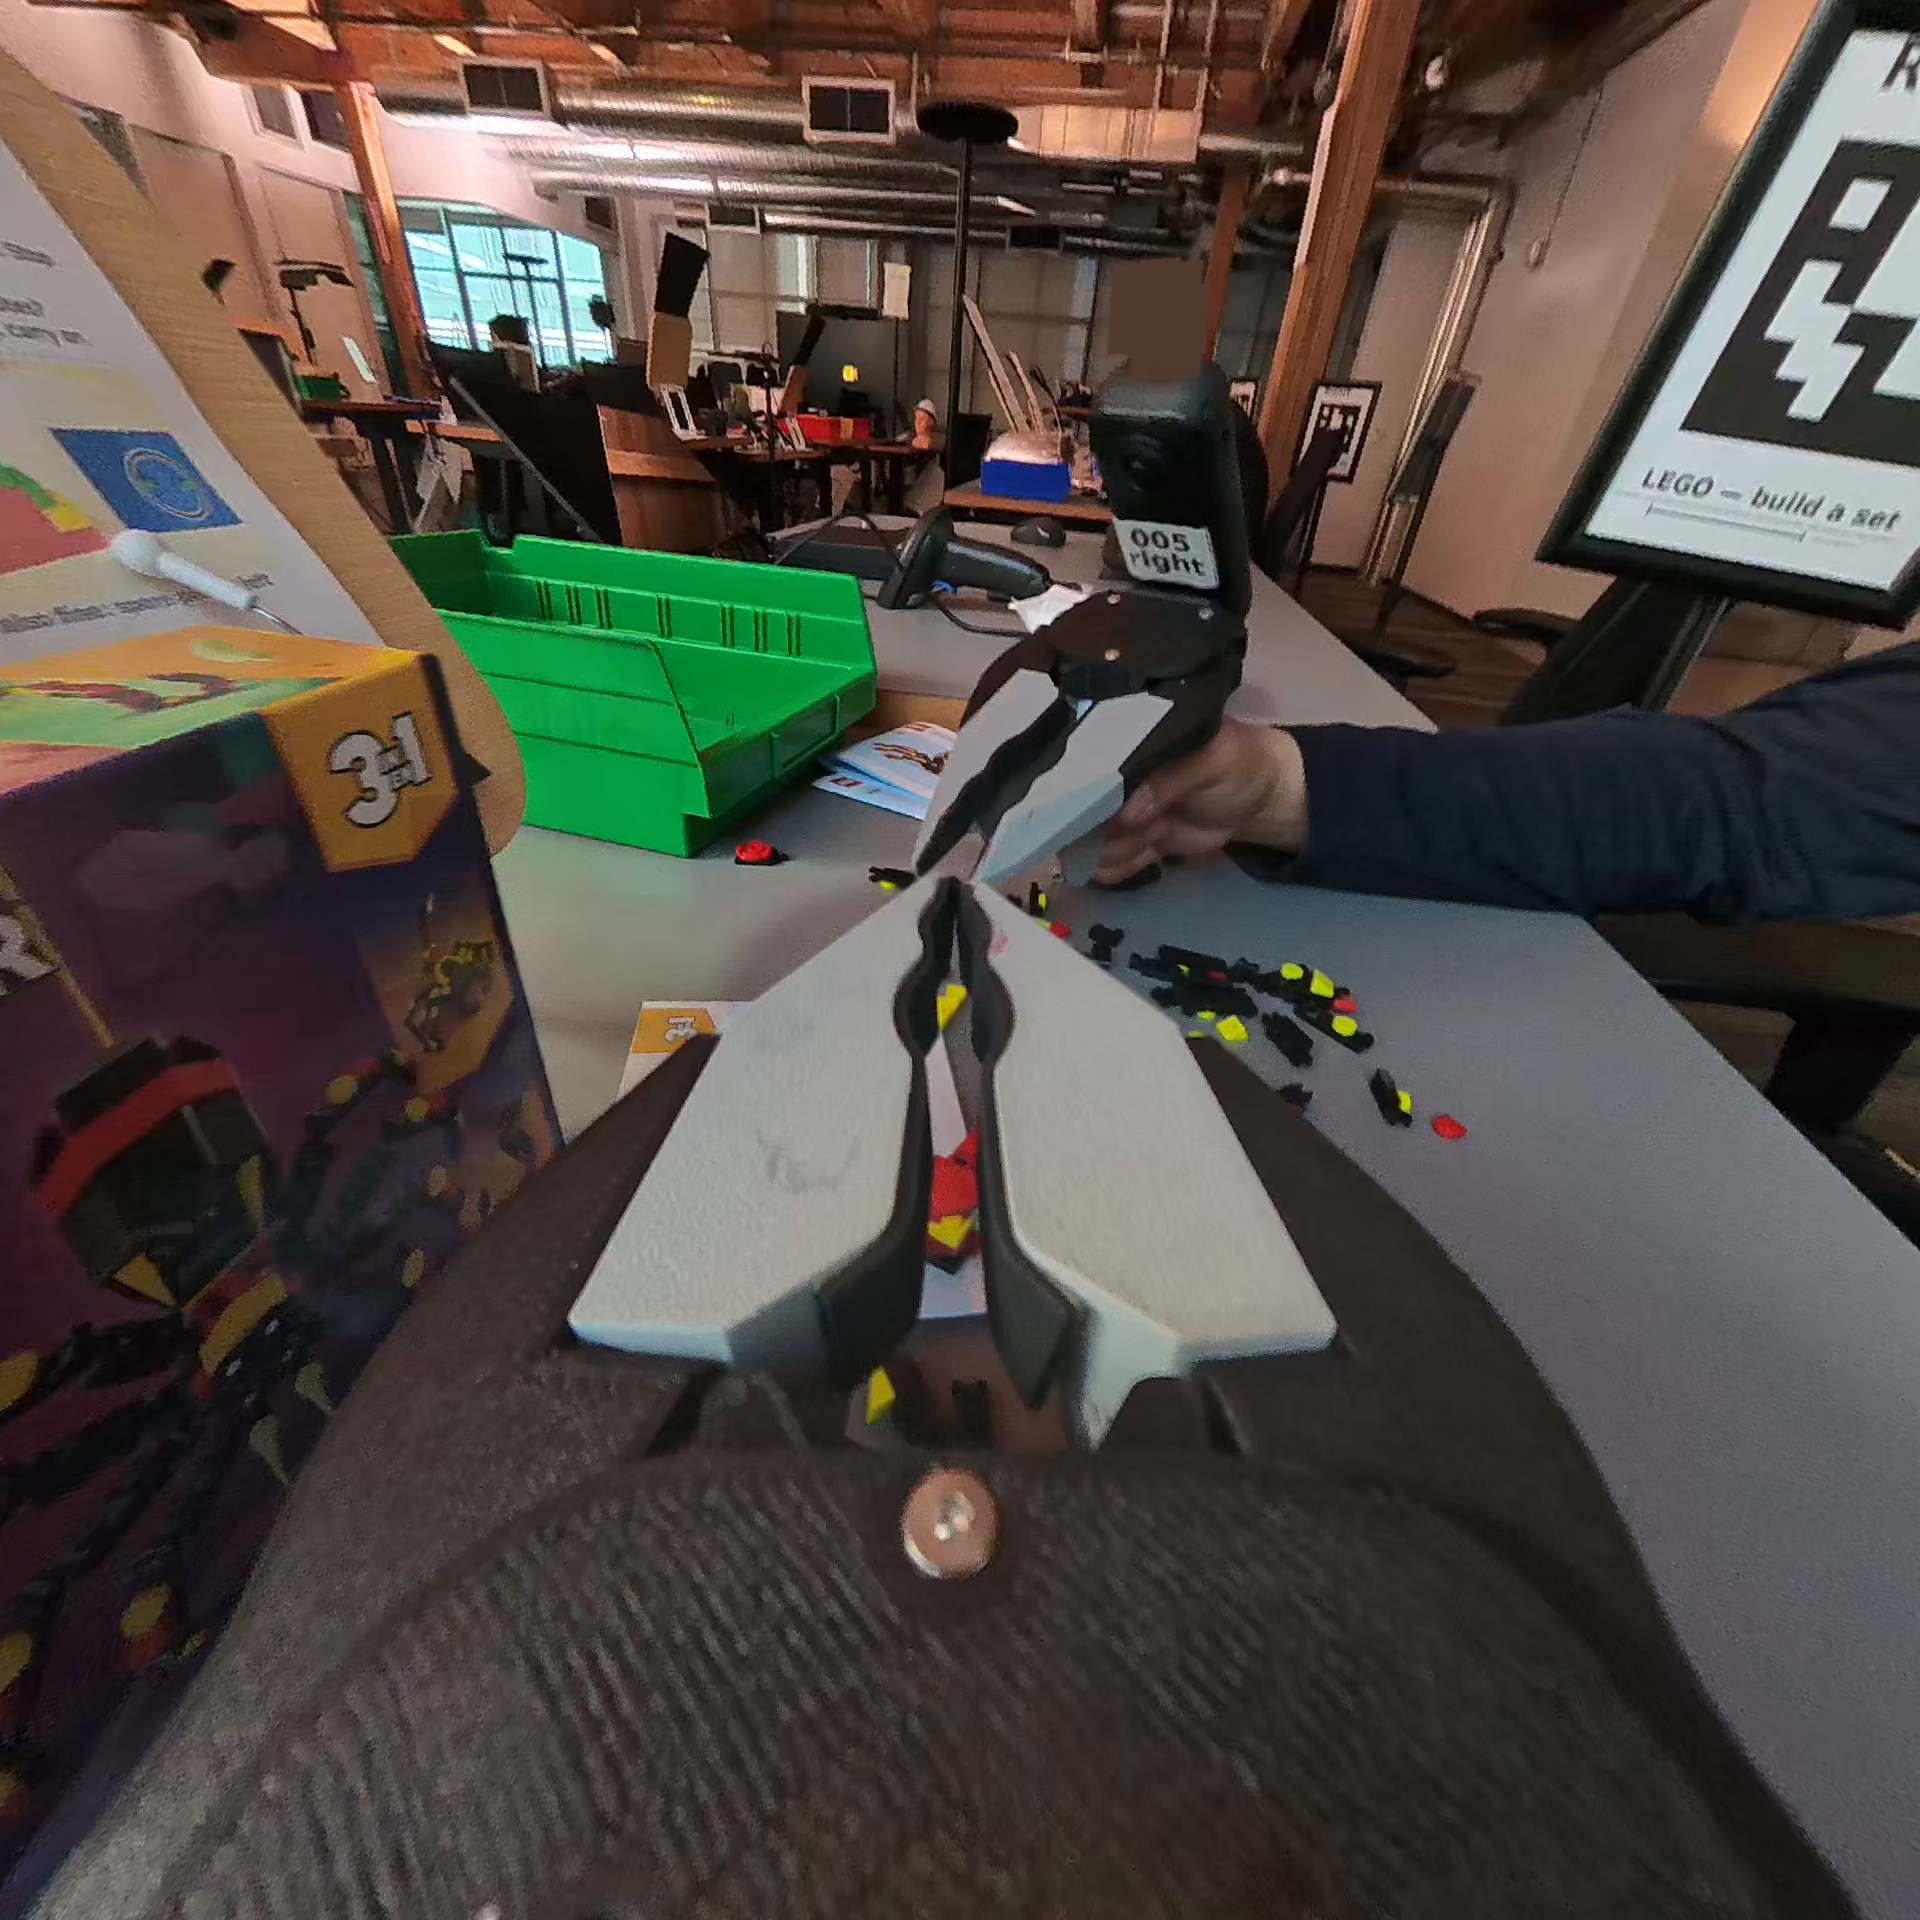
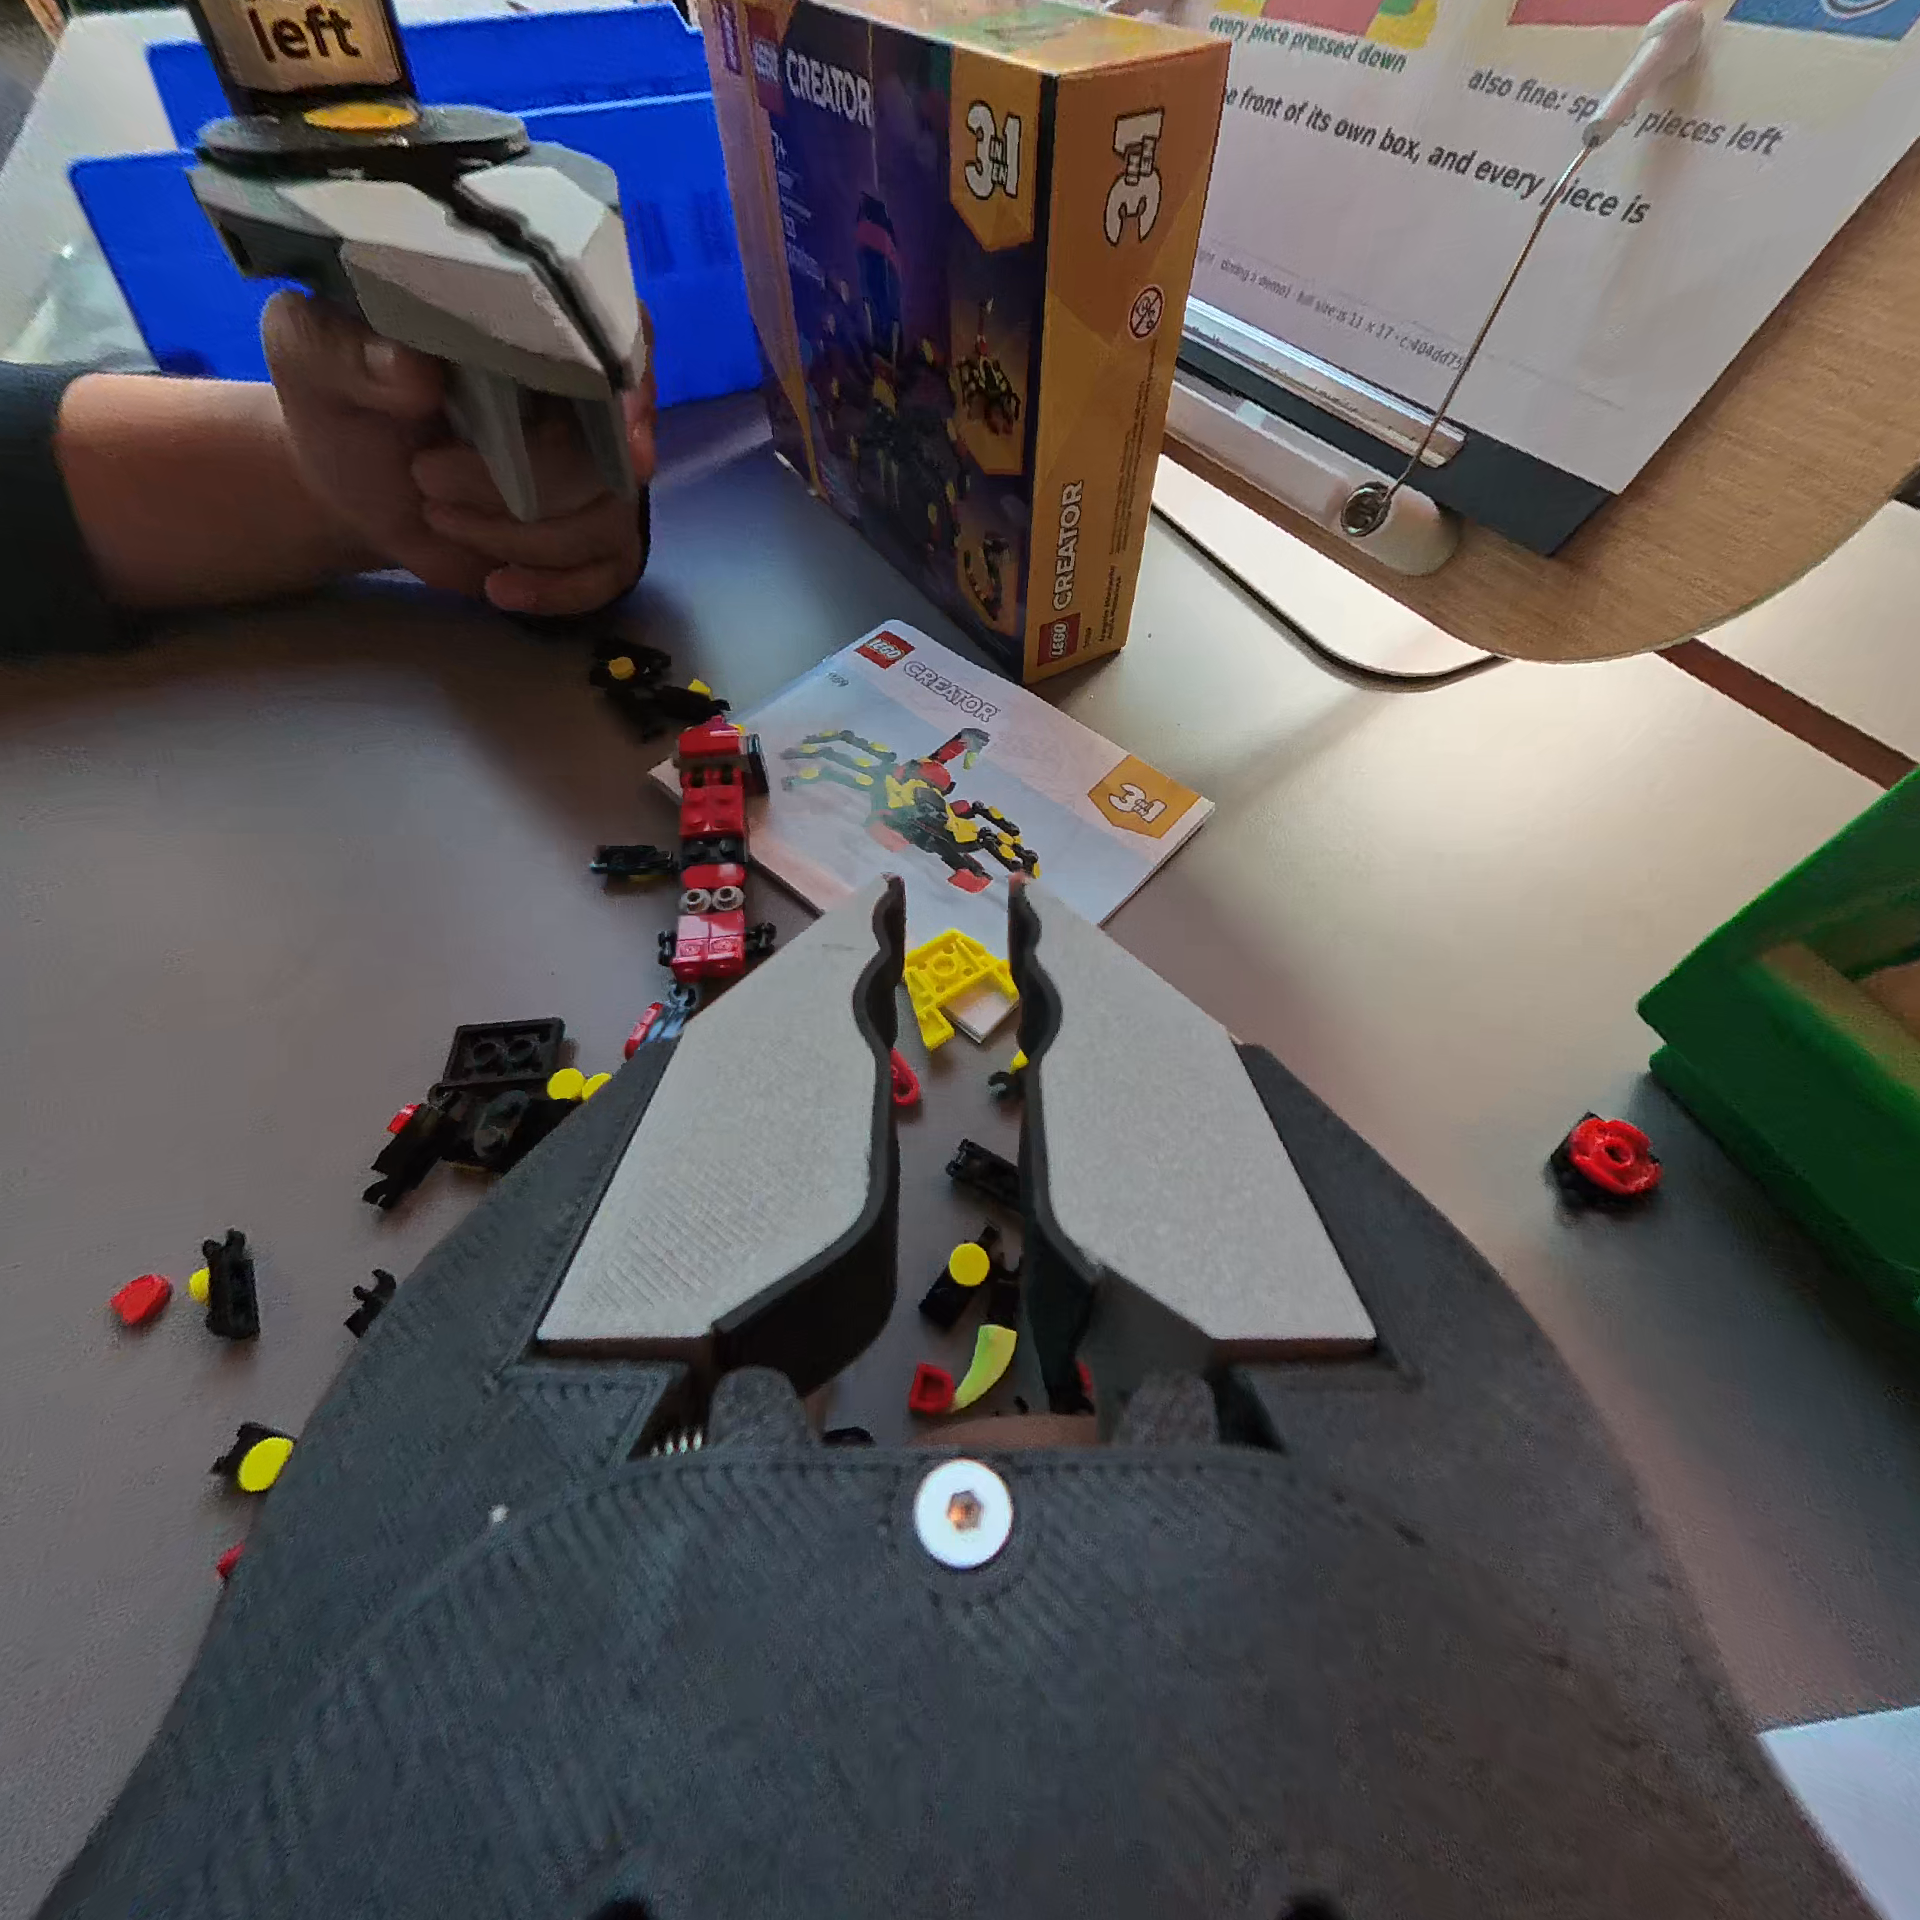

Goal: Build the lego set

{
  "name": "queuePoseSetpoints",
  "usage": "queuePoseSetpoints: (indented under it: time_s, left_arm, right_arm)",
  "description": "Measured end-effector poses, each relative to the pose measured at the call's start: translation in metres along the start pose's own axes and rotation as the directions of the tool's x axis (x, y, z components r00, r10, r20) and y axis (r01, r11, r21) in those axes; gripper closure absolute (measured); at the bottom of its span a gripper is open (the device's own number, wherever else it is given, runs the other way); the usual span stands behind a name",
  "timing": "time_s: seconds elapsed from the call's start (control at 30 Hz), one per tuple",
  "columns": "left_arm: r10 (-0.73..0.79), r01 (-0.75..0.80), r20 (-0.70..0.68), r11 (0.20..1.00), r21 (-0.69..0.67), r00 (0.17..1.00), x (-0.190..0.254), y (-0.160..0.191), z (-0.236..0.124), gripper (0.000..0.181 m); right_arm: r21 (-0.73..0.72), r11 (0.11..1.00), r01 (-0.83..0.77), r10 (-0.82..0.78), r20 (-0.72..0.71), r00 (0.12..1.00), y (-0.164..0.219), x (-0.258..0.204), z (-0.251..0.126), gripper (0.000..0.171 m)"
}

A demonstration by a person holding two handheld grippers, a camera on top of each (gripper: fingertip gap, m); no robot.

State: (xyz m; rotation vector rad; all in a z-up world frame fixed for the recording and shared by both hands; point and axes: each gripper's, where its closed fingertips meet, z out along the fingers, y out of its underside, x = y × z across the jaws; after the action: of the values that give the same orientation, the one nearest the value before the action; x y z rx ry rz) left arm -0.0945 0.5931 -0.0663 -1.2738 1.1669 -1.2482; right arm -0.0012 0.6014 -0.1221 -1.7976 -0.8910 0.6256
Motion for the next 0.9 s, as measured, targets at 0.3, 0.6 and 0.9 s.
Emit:
queuePoseSetpoints:
  time_s: [0.3,0.6,0.9]
  left_arm:
    - [0.036,-0.038,-0.018,0.995,-0.092,0.999,0.023,0.013,0.005,0.181]
    - [0.060,-0.055,0.041,0.992,-0.115,0.997,0.035,0.017,0.013,0.181]
    - [0.161,-0.152,0.024,0.963,-0.223,0.987,0.049,0.033,0.022,0.181]
  right_arm:
    - [0.043,0.999,-0.007,0.004,0.052,0.999,-0.005,-0.005,-0.005,0.154]
    - [0.225,0.974,-0.014,0.009,0.024,1.000,-0.019,-0.005,-0.040,0.155]
    - [0.277,0.961,-0.001,0.054,-0.183,0.982,0.000,-0.030,-0.105,0.156]
